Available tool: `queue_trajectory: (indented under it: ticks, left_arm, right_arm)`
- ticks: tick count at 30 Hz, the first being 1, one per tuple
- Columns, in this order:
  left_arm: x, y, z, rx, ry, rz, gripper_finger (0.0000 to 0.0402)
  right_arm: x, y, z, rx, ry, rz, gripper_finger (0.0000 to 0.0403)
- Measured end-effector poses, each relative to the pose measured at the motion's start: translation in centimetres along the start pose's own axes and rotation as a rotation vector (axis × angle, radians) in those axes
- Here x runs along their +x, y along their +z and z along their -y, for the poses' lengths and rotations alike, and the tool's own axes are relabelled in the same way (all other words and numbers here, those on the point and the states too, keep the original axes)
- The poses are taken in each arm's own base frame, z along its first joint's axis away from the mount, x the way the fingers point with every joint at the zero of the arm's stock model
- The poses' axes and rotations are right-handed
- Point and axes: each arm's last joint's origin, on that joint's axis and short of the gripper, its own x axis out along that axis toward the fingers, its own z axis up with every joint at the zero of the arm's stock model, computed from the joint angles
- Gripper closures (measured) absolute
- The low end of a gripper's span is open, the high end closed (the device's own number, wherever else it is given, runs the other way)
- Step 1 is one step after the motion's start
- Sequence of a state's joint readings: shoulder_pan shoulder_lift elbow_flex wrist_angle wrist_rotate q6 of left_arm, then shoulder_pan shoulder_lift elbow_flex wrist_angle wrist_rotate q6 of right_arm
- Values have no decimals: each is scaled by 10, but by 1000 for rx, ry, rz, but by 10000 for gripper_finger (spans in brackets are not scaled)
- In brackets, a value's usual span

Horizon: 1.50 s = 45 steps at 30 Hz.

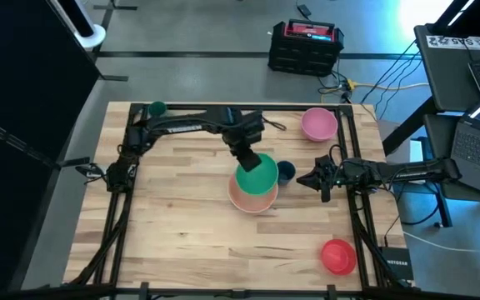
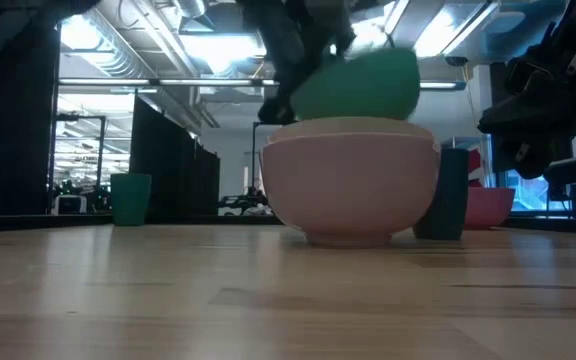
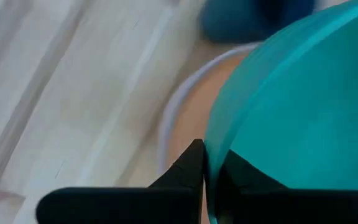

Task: Nest bowls inside each other
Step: Stack the green bowl on top of the light orange bowl, then stack the pink bowl on top of the green bowl

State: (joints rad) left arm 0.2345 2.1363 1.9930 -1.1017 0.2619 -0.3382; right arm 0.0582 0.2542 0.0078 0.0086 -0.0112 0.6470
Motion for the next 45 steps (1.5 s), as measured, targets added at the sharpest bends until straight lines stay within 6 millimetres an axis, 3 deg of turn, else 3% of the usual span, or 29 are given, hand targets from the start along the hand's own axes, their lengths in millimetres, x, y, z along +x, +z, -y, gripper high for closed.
queue_trajectory:
  ticks: [12, 16, 22, 25, 27, 30, 33, 37, 41, 45]
  left_arm:
    - [37, 2, -5, 55, -128, -118, 334]
    - [30, 4, -12, 33, -134, -117, 281]
    - [-7, 10, -20, -3, -140, -117, 230]
    - [-23, 12, -21, 25, -88, -103, 224]
    - [-34, 12, -20, 70, -34, -90, 225]
    - [-46, 12, -18, 143, 46, -73, 228]
    - [-55, 8, -20, 209, 70, -78, 229]
    - [-68, 2, -23, 294, 98, -88, 229]
    - [-80, -4, -26, 378, 125, -102, 229]
    - [-101, -12, -40, 389, 136, -58, 230]
  right_arm:
    - [0, 1, 0, 7, -16, 15, 391]
    - [0, 1, 0, 9, -20, 18, 391]
    - [-2, 9, -4, -47, -63, 58, 390]
    - [-8, 29, -16, -168, -112, 115, 390]
    - [-12, 47, -22, -202, -248, 116, 388]
    - [-16, 78, -25, -237, -529, 6, 367]
    - [-7, 107, -19, -238, -670, -170, 334]
    - [4, 148, 2, -157, -803, -412, 289]
    - [9, 187, 41, 6, -861, -634, 245]
    - [26, 203, 72, 25, -861, -810, 240]
